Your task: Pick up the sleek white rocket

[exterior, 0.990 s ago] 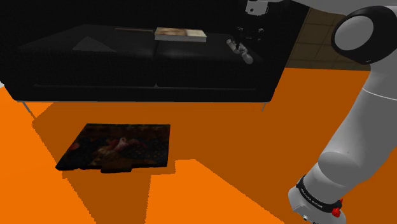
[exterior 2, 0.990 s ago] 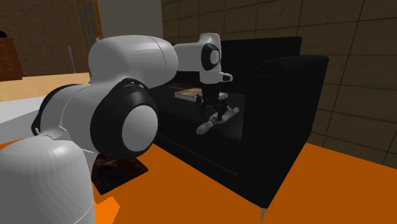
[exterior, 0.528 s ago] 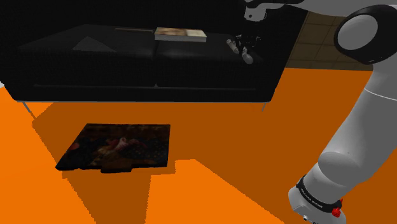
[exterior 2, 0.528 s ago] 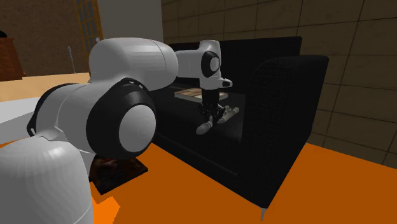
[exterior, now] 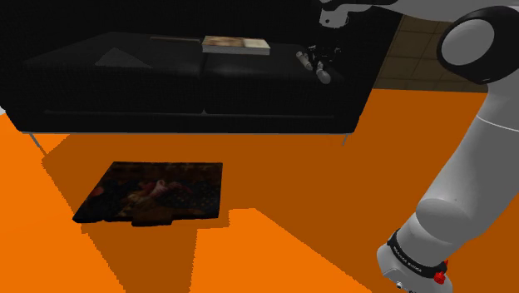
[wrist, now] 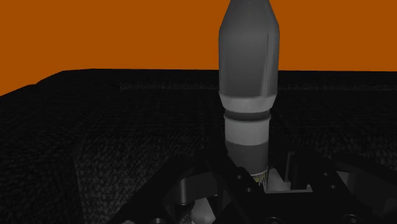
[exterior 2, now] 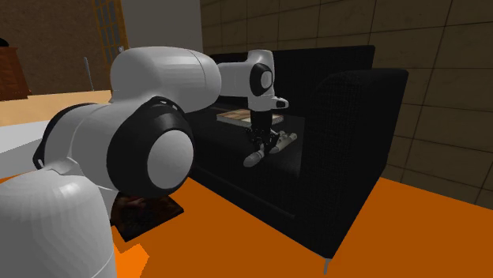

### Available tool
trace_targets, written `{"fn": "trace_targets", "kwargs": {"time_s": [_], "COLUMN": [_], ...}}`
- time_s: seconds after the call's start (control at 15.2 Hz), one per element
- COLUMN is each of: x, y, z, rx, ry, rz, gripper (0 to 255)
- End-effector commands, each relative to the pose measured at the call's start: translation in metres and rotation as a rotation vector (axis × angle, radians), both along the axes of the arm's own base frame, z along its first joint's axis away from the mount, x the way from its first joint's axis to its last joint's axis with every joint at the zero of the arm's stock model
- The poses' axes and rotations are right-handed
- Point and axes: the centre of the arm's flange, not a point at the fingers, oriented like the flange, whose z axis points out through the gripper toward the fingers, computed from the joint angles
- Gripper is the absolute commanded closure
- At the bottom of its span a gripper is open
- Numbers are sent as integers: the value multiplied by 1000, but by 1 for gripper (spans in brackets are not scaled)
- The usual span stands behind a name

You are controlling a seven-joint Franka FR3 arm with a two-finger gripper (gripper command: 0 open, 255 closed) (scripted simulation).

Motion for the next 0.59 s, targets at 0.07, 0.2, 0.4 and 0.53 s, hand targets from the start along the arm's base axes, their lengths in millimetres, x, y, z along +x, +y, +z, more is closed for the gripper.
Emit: {"fn": "trace_targets", "kwargs": {"time_s": [0.07, 0.2, 0.4, 0.53], "x": [0, 0, 0, 0], "y": [0, 0, 0, 0], "z": [10, 21, 37, 47], "rx": [0, 0, 0, 0], "ry": [1, 1, 1, 1], "rz": [0, 0, 0, 0], "gripper": [255, 255, 255, 255]}}
